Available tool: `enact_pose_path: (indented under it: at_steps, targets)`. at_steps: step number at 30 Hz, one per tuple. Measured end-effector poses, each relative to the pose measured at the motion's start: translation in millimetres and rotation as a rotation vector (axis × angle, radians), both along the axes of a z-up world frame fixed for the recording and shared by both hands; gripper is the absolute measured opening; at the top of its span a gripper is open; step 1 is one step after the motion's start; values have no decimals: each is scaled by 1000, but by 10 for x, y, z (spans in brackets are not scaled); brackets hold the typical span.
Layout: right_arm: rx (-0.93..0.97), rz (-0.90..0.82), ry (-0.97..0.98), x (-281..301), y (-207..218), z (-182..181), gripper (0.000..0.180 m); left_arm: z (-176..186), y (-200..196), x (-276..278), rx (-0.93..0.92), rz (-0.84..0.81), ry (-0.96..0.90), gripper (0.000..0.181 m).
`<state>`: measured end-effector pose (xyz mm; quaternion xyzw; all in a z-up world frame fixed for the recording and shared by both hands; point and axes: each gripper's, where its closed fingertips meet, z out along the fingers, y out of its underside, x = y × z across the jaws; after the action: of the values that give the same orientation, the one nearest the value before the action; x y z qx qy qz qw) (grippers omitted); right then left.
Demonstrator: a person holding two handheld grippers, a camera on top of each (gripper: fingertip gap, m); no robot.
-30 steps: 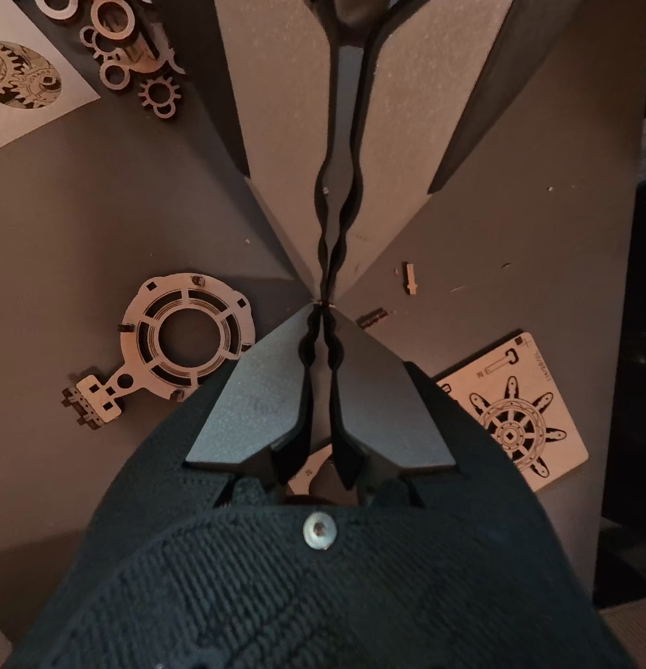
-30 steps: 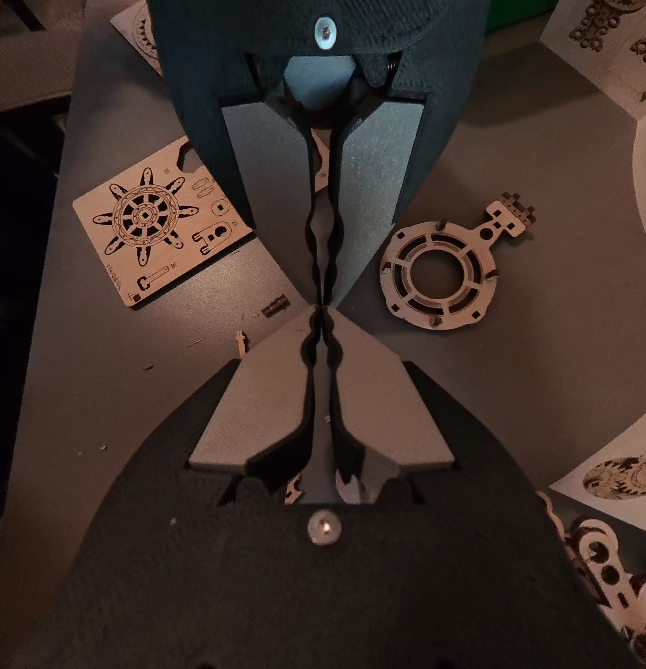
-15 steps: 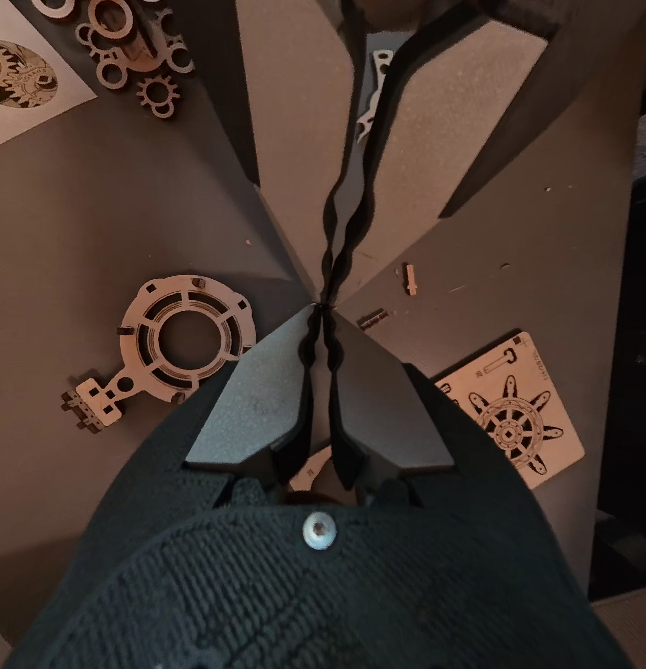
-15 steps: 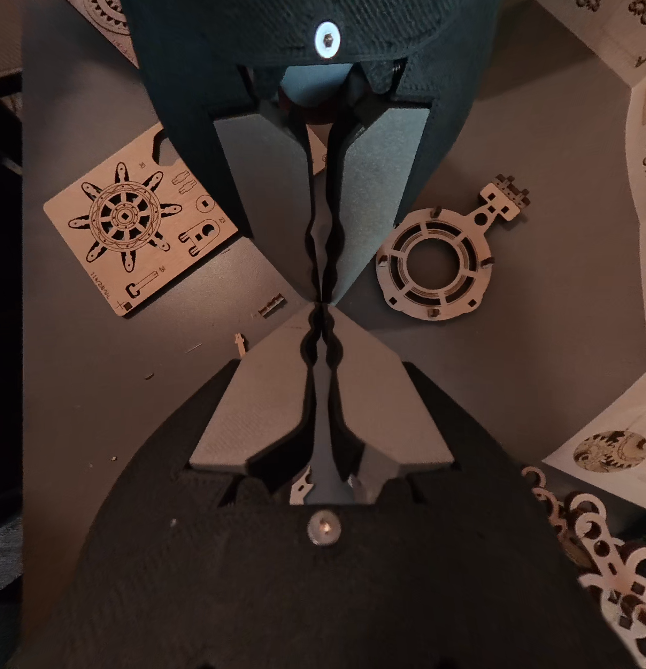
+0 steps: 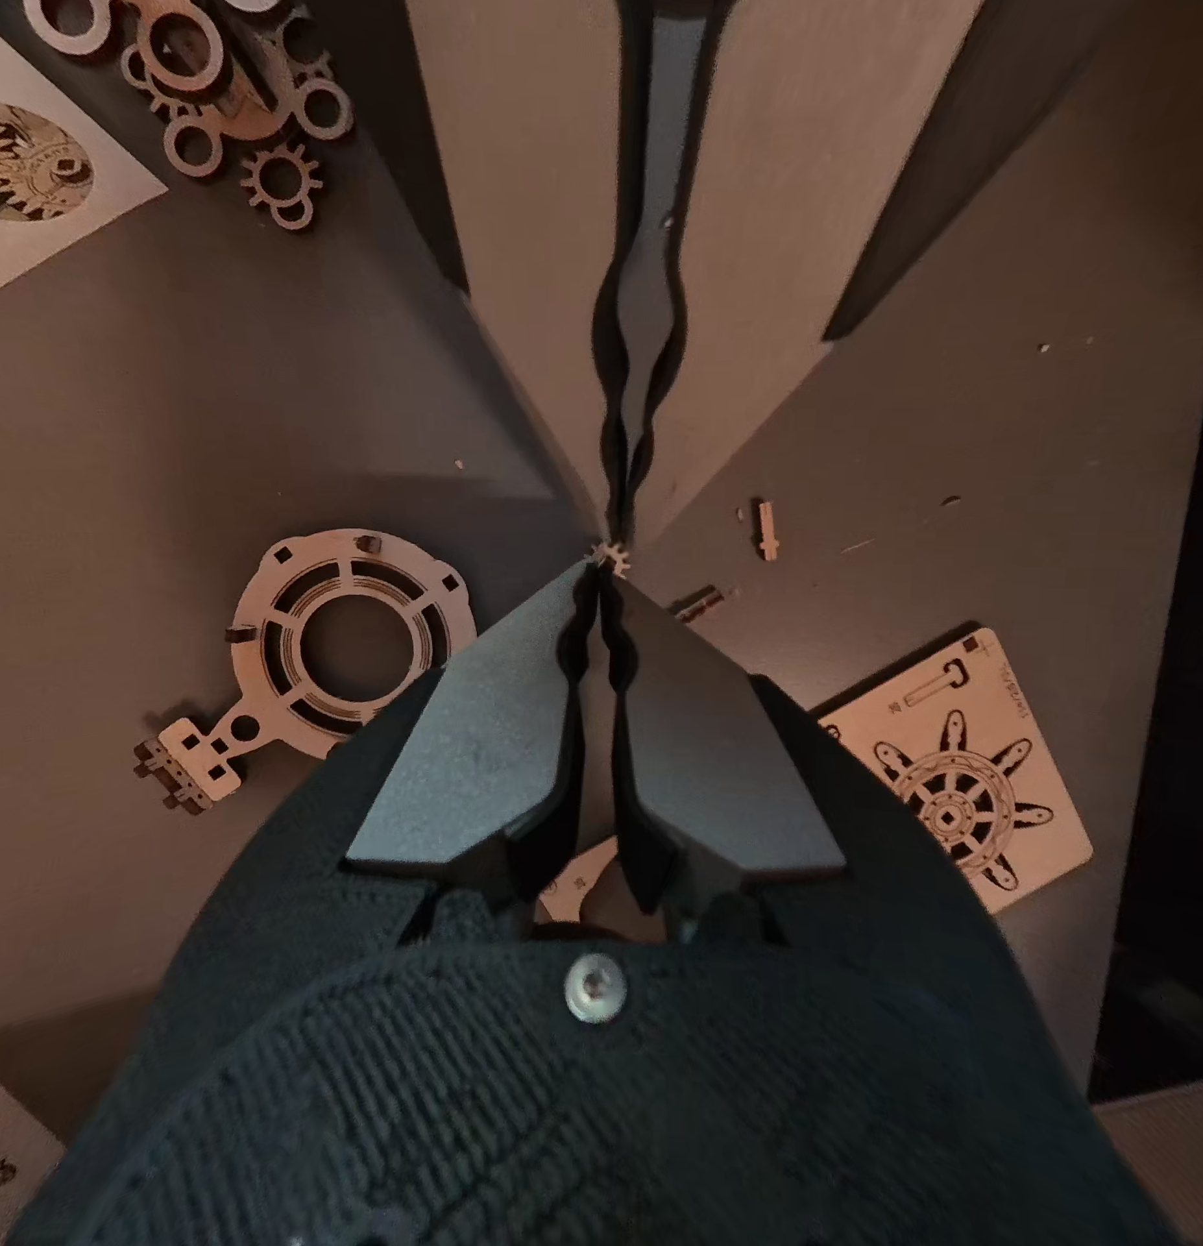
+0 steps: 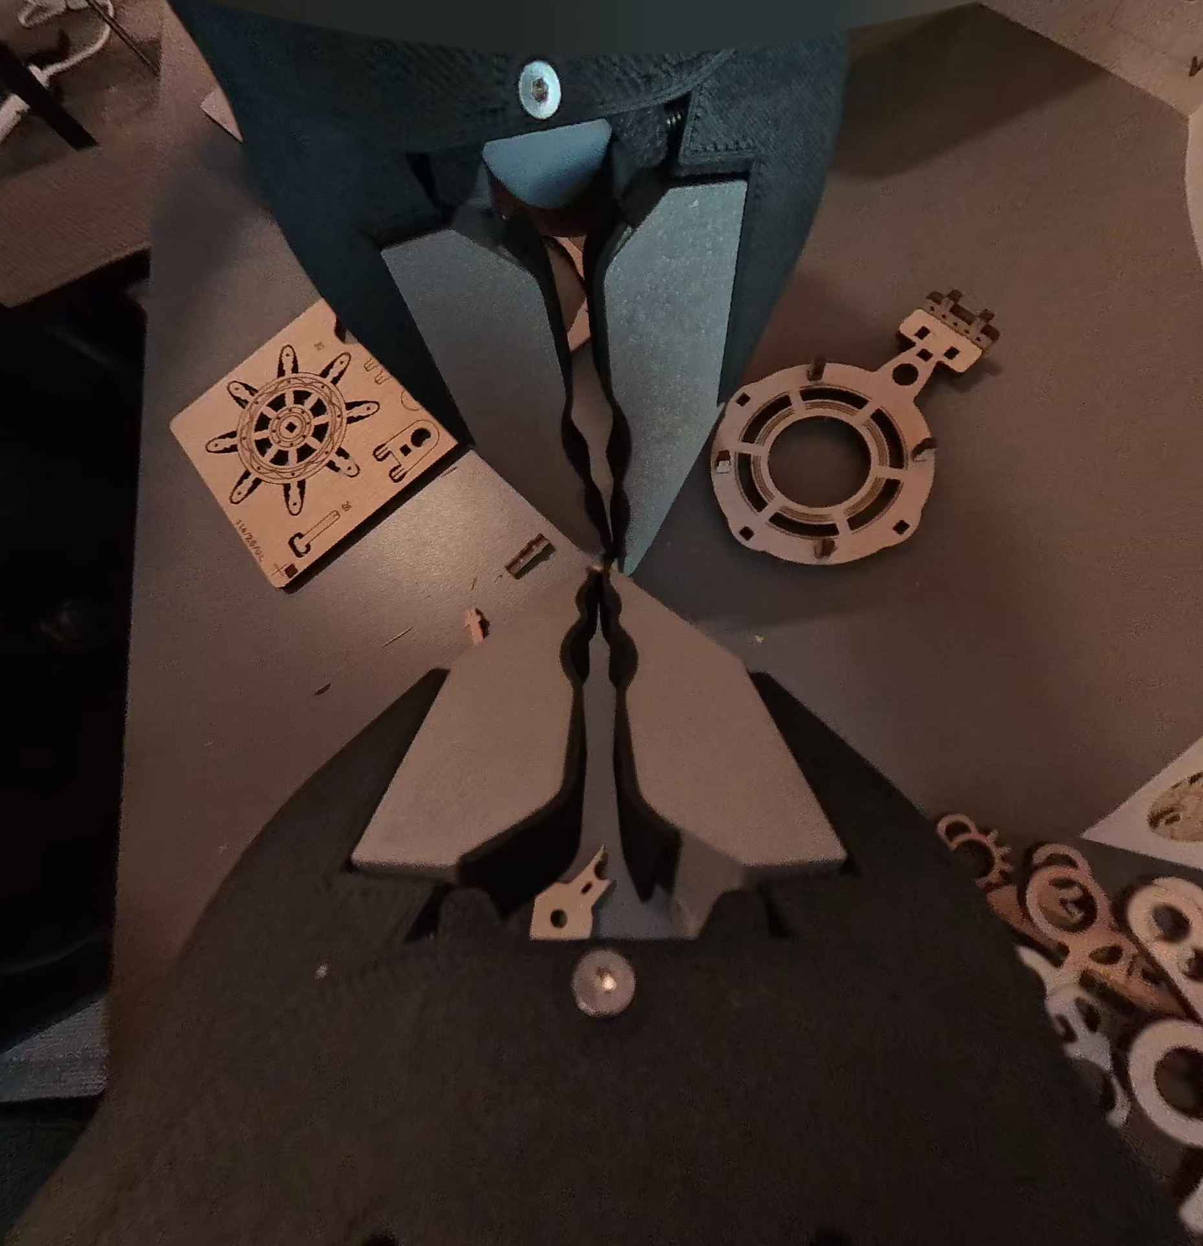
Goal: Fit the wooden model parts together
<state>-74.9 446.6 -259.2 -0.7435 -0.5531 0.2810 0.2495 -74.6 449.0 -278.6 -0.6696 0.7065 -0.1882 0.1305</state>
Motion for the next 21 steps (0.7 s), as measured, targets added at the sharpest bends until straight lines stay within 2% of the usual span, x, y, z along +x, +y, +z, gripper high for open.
enact_pose_path:
  at_steps: [1,9,15,19,21]
  targets:
    - [-4,-14,-2,28,10,-3,0,1,1,1,5,-2,5,0]
    - [30,-52,-59,34,27,-147,0,15,-40,1,-58,99,-44,0]
    - [26,-74,-85,56,66,-199,3,0,-53,-137,-40,115,-45,5]
    - [-127,-124,-29,46,14,-176,11,87,-34,-78,-116,160,-129,4]
    - [-224,-146,7,36,-20,-156,16,110,-36,-38,-185,192,-162,10]
